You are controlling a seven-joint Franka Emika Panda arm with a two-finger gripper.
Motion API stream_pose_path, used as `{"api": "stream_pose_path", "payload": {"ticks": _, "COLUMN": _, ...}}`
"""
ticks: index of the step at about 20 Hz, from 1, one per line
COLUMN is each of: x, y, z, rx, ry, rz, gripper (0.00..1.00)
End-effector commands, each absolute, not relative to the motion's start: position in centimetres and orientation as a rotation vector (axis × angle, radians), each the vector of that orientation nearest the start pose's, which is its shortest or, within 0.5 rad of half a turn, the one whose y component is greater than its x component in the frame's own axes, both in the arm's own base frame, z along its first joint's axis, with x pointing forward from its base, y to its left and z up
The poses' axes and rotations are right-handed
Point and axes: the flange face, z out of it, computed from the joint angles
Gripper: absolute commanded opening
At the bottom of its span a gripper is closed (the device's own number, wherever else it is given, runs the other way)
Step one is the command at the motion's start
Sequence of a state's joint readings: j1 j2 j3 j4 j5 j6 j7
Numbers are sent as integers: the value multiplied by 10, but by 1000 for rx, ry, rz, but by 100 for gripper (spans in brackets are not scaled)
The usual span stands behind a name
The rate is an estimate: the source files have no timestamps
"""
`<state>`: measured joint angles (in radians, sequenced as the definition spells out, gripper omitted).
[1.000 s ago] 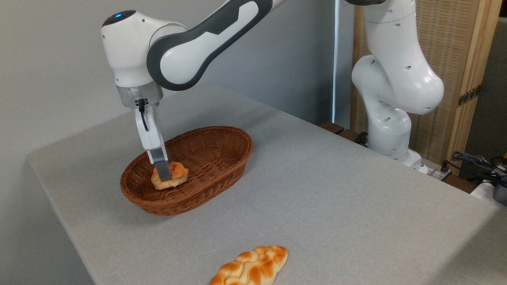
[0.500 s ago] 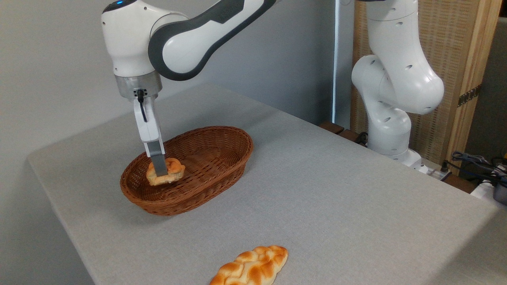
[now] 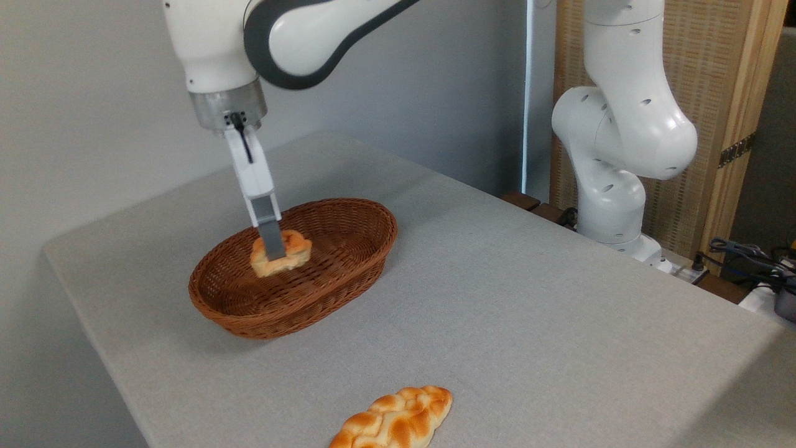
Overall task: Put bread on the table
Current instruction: 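Lift the held bun up and out over the basket rim, then carry the bun beside the basket and lower it onto the table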
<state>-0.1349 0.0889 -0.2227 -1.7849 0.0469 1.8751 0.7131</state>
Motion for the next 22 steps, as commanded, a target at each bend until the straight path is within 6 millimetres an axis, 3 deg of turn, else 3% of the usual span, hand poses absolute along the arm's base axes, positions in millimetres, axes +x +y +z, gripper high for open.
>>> {"api": "stream_pose_path", "payload": {"ticks": 1, "x": 541, "y": -162, "z": 529, "rx": -2716, "ry": 1514, "rz": 54, "gripper": 33}}
{"api": "stream_pose_path", "payload": {"ticks": 3, "x": 532, "y": -140, "z": 537, "rx": -2723, "ry": 1514, "rz": 132, "gripper": 33}}
{"api": "stream_pose_path", "payload": {"ticks": 5, "x": 520, "y": -122, "z": 545, "rx": -2659, "ry": 1647, "rz": 204, "gripper": 33}}
{"api": "stream_pose_path", "payload": {"ticks": 8, "x": 503, "y": -91, "z": 540, "rx": -2609, "ry": 1745, "rz": 262, "gripper": 33}}
{"api": "stream_pose_path", "payload": {"ticks": 11, "x": 496, "y": -63, "z": 513, "rx": -2522, "ry": 1849, "rz": 296, "gripper": 33}}
{"api": "stream_pose_path", "payload": {"ticks": 17, "x": 478, "y": -43, "z": 469, "rx": -2512, "ry": 1850, "rz": 234, "gripper": 34}}
{"api": "stream_pose_path", "payload": {"ticks": 21, "x": 487, "y": -32, "z": 464, "rx": -2507, "ry": 1825, "rz": 142, "gripper": 48}}
{"api": "stream_pose_path", "payload": {"ticks": 22, "x": 489, "y": -26, "z": 464, "rx": -2501, "ry": 1830, "rz": 124, "gripper": 57}}
